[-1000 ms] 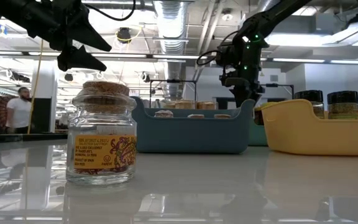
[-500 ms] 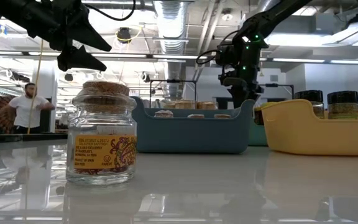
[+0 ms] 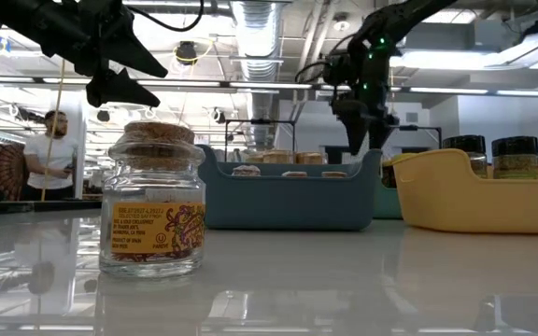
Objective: Sort spices by type
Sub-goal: Put the yellow spice bottle into the green bin
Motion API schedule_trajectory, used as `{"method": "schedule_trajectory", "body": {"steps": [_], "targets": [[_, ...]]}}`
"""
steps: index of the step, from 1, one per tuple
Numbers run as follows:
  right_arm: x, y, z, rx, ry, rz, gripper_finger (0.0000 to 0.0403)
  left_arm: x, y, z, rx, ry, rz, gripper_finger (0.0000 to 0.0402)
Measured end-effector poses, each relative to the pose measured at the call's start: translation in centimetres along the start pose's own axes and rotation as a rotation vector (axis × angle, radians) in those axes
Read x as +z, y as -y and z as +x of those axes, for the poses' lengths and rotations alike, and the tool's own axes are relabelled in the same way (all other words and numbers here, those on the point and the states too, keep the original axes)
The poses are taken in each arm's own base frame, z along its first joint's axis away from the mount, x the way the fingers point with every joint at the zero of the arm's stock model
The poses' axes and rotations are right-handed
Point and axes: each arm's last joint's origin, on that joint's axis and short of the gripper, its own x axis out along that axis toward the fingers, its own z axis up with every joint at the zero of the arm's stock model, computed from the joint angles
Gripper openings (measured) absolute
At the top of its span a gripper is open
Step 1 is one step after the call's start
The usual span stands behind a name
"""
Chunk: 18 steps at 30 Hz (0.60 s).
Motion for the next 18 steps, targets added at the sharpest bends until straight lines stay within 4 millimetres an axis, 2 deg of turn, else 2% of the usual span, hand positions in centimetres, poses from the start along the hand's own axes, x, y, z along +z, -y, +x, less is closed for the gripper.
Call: {"method": "schedule_trajectory", "body": {"steps": [4, 8, 10, 14, 18], "targets": [[-0.6, -0.4, -2.7, -0.001, 0.029, 0.051, 0.0376, 0.0, 0.0, 0.0, 0.0, 0.0, 0.0, 0.0307], [-2.6, -1.8, -7.1, -0.033, 0.149, 0.08, 0.0376, 0.0, 0.0, 0.0, 0.0, 0.0, 0.0, 0.0307], [-4.3, -2.7, -9.8, -0.062, 0.221, 0.1, 0.0376, 0.0, 0.0, 0.0, -0.001, 0.0, -0.004, 0.0307], [-8.9, -4.6, -14.8, -0.064, 0.353, 0.178, 0.0376, 0.2, 0.1, -0.1, -0.002, -0.008, -0.025, 0.0307], [-13.5, -6.8, -17.8, 0.012, 0.422, 0.271, 0.0376, 0.8, 0.7, -0.1, 0.006, -0.057, 0.001, 0.0307]]}}
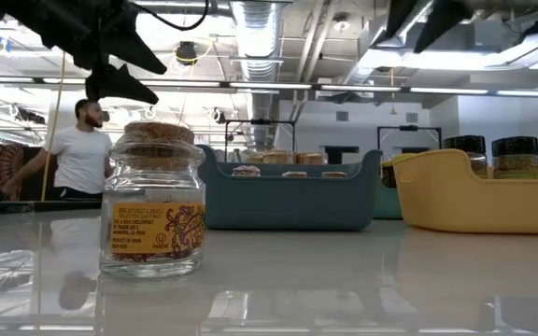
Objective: Sort spices by type
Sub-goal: Put the yellow spice bottle into the green bin
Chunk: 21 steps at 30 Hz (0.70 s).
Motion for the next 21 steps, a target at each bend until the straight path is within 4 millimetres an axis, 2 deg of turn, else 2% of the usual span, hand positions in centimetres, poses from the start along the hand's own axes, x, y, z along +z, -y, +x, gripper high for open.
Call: {"method": "schedule_trajectory", "body": {"steps": [2, 4, 12, 17, 21], "targets": [[-2.0, -0.7, -1.4, 0.053, 0.016, 0.043, 0.0376, 0.5, 0.6, 0.0, 0.009, -0.044, 0.026, 0.0307], [-4.1, -1.6, -2.0, 0.096, 0.018, 0.074, 0.0376, 0.9, 1.4, 0.2, 0.025, -0.103, 0.044, 0.0307], [-13.2, -6.3, -2.7, 0.171, 0.046, 0.185, 0.0376, 1.5, 6.3, 0.7, 0.109, -0.393, 0.031, 0.0307], [-17.2, -8.8, -2.2, 0.148, 0.021, 0.198, 0.0376, 0.5, 9.3, -0.4, 0.173, -0.532, -0.013, 0.0307], [-19.4, -9.9, -1.9, 0.132, 0.013, 0.197, 0.0376, -0.6, 10.9, -1.6, 0.215, -0.609, -0.116, 0.0307]]}}
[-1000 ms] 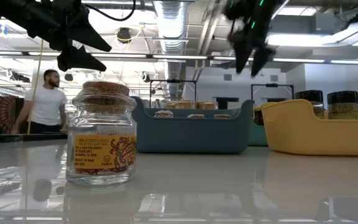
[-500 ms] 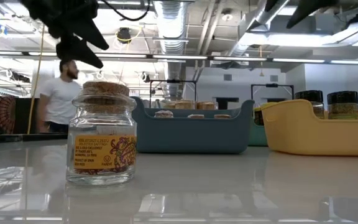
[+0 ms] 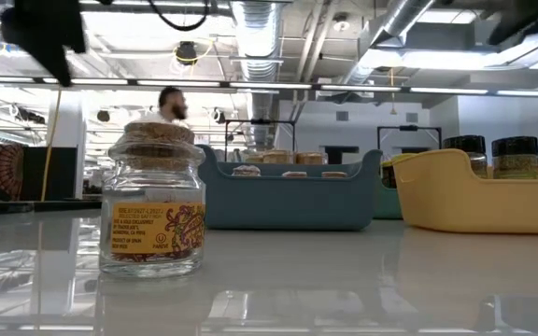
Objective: Sort spices by type
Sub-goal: Put the yellow spice bottle into the green bin
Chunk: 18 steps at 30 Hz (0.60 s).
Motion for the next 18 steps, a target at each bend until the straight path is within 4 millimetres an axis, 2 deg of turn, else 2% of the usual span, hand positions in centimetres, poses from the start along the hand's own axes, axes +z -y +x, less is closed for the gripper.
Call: {"method": "schedule_trajectory", "body": {"steps": [5, 12, 18], "targets": [[-2.1, -0.2, -0.2, 0.013, -0.013, -0.036, 0.0376, -2.4, 0.6, -0.6, -0.007, -0.095, -0.156, 0.0307], [-3.2, 0.7, -1.6, 0.019, -0.022, -0.15, 0.0376, -5.5, 0.7, -1.7, 0.025, -0.157, -0.366, 0.0307], [-4.3, 1.6, -3.3, 0.075, -0.048, -0.235, 0.0376, -9.3, 2.3, -0.3, 0.13, -0.264, -0.513, 0.0307]]}}
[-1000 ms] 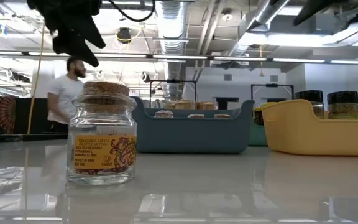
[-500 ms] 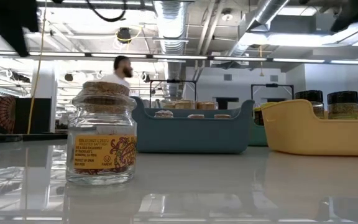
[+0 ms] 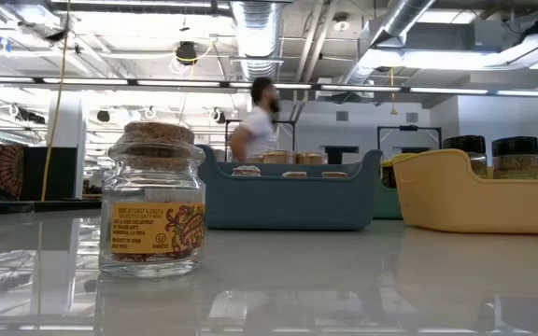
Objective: Sort spices by type
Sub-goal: Put the yellow spice bottle into the green bin
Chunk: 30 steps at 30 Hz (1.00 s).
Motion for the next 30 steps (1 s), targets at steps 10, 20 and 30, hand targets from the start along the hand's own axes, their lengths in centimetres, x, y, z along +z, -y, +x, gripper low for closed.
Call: {"method": "schedule_trajectory", "body": {"steps": [10, 20, 30], "targets": [[-3.0, 0.7, -2.4, 0.084, -0.039, -0.089, 0.0376, -5.9, 1.0, 3.3, -0.038, -0.204, -0.012, 0.0307], [-2.9, 0.7, -2.4, 0.081, -0.038, -0.06, 0.0376, -6.4, 0.0, 3.3, 0.065, -0.225, 0.029, 0.0306], [-1.7, 0.2, -1.3, 0.049, -0.025, -0.002, 0.0376, -7.8, -1.3, 2.9, 0.098, -0.285, 0.109, 0.0306]]}}
